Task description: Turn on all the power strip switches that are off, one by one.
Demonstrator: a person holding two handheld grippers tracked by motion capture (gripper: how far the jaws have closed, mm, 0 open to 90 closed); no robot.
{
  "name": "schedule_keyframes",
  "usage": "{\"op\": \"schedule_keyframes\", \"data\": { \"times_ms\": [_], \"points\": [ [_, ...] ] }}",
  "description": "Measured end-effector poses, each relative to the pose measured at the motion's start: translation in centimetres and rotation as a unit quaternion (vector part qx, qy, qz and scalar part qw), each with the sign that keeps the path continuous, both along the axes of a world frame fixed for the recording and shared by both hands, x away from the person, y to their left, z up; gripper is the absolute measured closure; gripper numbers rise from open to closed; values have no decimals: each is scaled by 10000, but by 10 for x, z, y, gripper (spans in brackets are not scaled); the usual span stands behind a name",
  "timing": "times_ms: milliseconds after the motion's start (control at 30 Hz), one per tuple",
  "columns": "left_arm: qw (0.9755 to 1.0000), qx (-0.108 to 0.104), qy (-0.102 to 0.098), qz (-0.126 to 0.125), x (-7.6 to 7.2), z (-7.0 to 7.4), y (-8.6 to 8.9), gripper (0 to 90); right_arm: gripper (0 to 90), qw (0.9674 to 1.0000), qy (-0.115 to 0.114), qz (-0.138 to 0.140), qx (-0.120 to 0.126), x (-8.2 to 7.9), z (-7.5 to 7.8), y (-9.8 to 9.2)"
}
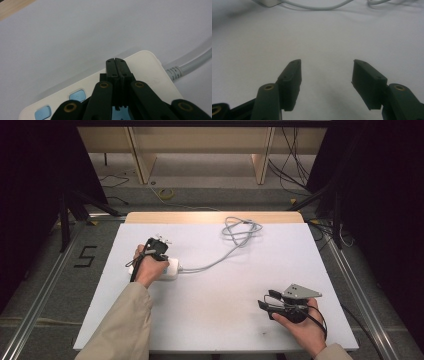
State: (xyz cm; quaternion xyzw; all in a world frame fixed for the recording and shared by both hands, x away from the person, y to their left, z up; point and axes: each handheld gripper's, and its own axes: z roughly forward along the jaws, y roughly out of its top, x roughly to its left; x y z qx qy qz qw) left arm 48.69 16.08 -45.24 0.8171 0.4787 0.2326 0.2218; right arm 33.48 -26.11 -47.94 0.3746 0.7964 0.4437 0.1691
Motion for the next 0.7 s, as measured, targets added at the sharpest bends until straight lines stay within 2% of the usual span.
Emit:
{"op": "schedule_keyframes", "data": {
  "times_ms": [100,233,367,600,700],
  "points": [
    [10000,-44,12,-8,0,0,1,899,415,10000,-2,-1,8,0,0,0],
    [10000,17,4,-32,0,-1,0,900,415,10000,9,1,-2,0,0,0],
    [9999,-40,106,-43,0,-1,1,900,415,10000,11,7,-19,-1,0,1],
    [9999,-115,86,-80,-1,-1,3,900,415,10000,7,11,-27,-1,0,0],
    [9995,-289,92,-6,-1,0,7,899,415,10000,17,2,-20,0,0,0]
  ]
}}
